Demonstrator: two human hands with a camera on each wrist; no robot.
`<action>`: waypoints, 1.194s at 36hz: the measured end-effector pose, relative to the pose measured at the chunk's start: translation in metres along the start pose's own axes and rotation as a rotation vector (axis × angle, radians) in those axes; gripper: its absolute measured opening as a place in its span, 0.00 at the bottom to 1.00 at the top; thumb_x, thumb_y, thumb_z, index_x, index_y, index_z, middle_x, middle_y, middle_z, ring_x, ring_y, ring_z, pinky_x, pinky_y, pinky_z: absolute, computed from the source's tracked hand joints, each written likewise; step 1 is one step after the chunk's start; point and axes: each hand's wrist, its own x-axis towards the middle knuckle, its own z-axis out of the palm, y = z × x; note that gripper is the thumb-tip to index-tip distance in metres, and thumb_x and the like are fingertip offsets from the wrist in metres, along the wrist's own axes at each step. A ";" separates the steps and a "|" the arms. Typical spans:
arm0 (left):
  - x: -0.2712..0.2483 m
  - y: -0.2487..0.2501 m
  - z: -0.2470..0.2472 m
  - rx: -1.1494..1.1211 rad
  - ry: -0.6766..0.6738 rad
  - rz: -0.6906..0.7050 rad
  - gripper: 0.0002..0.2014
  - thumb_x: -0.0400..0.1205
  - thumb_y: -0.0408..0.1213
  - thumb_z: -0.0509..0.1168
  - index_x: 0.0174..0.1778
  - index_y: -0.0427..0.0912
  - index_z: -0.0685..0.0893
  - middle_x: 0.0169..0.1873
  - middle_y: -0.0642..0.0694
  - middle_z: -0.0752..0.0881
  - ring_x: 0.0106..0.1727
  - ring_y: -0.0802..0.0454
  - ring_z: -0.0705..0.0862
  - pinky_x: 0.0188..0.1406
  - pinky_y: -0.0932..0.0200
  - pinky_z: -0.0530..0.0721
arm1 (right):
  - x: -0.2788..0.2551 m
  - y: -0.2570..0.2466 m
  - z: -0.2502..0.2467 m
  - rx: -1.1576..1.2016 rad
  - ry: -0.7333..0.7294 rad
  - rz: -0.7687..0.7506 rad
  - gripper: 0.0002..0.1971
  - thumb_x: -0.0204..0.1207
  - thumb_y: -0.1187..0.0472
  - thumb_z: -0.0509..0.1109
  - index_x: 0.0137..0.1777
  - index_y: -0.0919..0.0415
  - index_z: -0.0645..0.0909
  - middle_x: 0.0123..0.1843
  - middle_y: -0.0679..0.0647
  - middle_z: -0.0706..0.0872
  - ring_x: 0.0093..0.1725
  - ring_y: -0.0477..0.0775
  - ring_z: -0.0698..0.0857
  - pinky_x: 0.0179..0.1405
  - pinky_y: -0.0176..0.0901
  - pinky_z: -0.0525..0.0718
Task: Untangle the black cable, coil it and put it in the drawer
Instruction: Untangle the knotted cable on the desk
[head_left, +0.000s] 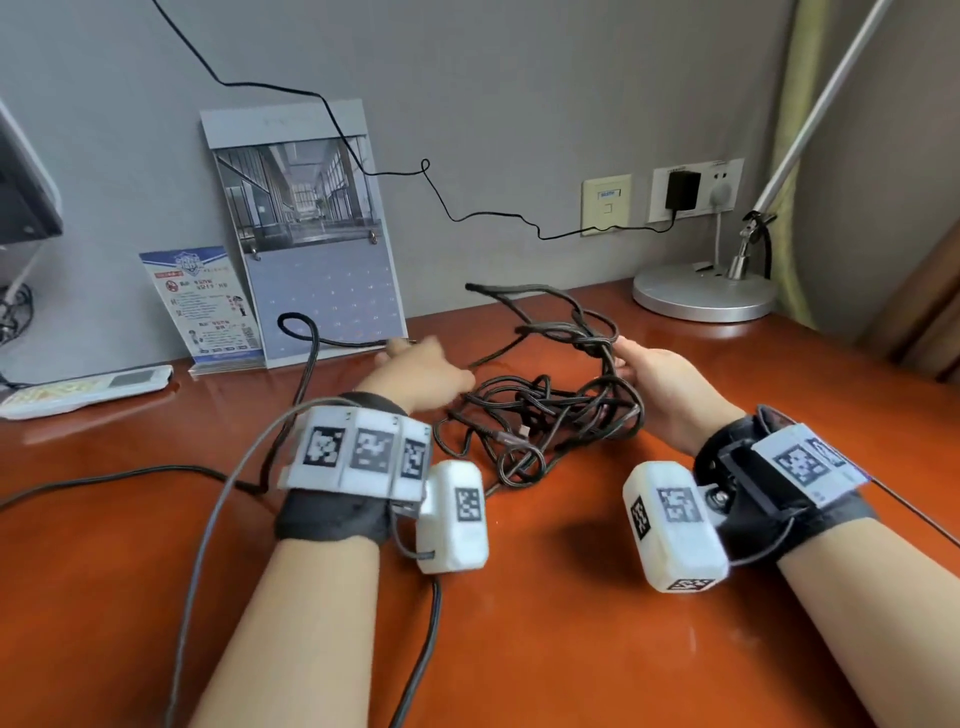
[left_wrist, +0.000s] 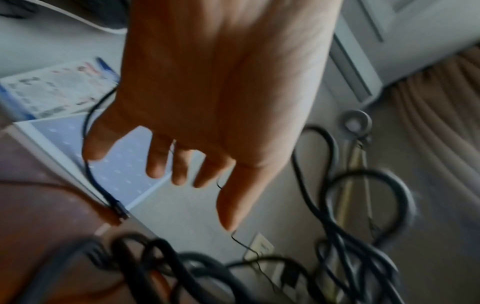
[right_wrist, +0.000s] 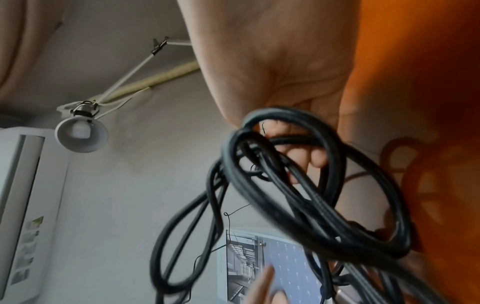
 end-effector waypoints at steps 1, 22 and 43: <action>-0.003 0.007 0.004 0.049 -0.014 0.055 0.32 0.84 0.44 0.60 0.83 0.47 0.57 0.79 0.39 0.57 0.80 0.41 0.55 0.76 0.47 0.60 | -0.001 -0.001 0.001 -0.014 -0.026 -0.006 0.11 0.84 0.56 0.62 0.44 0.64 0.77 0.18 0.48 0.71 0.16 0.46 0.72 0.16 0.33 0.74; -0.004 0.033 0.041 -0.408 0.324 0.446 0.20 0.74 0.38 0.75 0.19 0.53 0.74 0.18 0.59 0.76 0.23 0.67 0.73 0.27 0.75 0.72 | -0.012 -0.015 0.011 -0.529 0.037 -0.221 0.06 0.79 0.66 0.63 0.42 0.58 0.78 0.33 0.51 0.80 0.22 0.47 0.78 0.22 0.37 0.81; 0.001 0.037 0.054 -0.598 0.166 0.588 0.13 0.70 0.37 0.75 0.26 0.39 0.78 0.24 0.48 0.81 0.27 0.59 0.73 0.29 0.59 0.73 | -0.012 -0.008 0.012 -0.114 -0.304 0.136 0.13 0.78 0.52 0.65 0.42 0.62 0.81 0.27 0.49 0.83 0.24 0.43 0.81 0.27 0.39 0.85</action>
